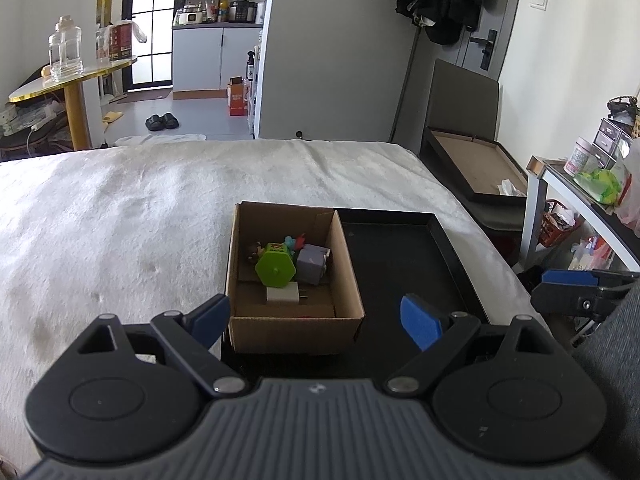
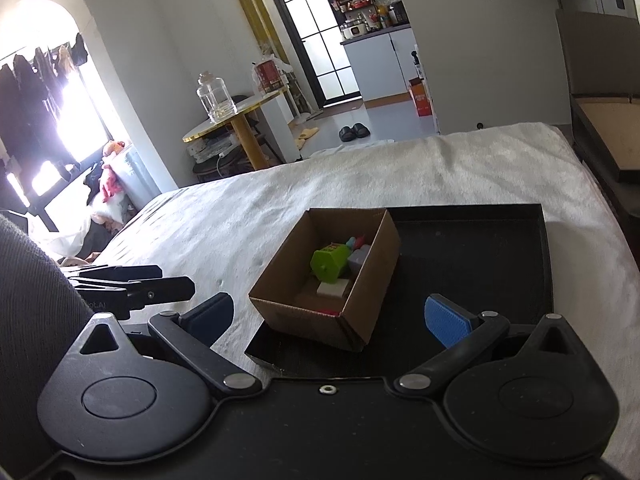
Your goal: Organize rigid objects
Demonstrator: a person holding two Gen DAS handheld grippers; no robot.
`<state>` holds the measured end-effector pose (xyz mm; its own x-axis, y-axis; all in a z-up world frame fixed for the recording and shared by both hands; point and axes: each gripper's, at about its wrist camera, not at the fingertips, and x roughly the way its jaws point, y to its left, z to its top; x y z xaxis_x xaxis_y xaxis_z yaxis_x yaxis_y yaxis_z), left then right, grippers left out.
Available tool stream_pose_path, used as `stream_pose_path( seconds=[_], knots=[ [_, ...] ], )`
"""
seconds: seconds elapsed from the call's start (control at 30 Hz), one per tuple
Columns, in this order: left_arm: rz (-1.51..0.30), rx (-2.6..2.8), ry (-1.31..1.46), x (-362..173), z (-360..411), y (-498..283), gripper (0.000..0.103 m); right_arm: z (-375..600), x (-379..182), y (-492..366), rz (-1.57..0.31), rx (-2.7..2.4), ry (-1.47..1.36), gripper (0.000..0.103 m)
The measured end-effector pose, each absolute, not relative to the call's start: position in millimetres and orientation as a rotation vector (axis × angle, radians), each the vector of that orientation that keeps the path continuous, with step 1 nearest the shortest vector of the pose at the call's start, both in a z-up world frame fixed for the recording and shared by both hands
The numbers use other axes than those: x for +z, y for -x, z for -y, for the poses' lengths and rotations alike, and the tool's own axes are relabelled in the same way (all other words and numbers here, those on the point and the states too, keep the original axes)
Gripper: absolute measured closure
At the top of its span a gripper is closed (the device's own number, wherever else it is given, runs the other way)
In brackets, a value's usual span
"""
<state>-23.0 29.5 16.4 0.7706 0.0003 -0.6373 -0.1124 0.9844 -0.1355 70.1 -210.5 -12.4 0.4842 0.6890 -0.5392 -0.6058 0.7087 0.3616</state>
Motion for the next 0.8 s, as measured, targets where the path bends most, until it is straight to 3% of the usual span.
stream_pose_path(
  seconds=[0.8],
  knots=[
    [-0.726, 0.081, 0.205, 14.5, -29.8, 22.2, 0.012, 213.6, -14.9, -67.8, -0.767, 0.721, -0.107, 0.000]
  ],
)
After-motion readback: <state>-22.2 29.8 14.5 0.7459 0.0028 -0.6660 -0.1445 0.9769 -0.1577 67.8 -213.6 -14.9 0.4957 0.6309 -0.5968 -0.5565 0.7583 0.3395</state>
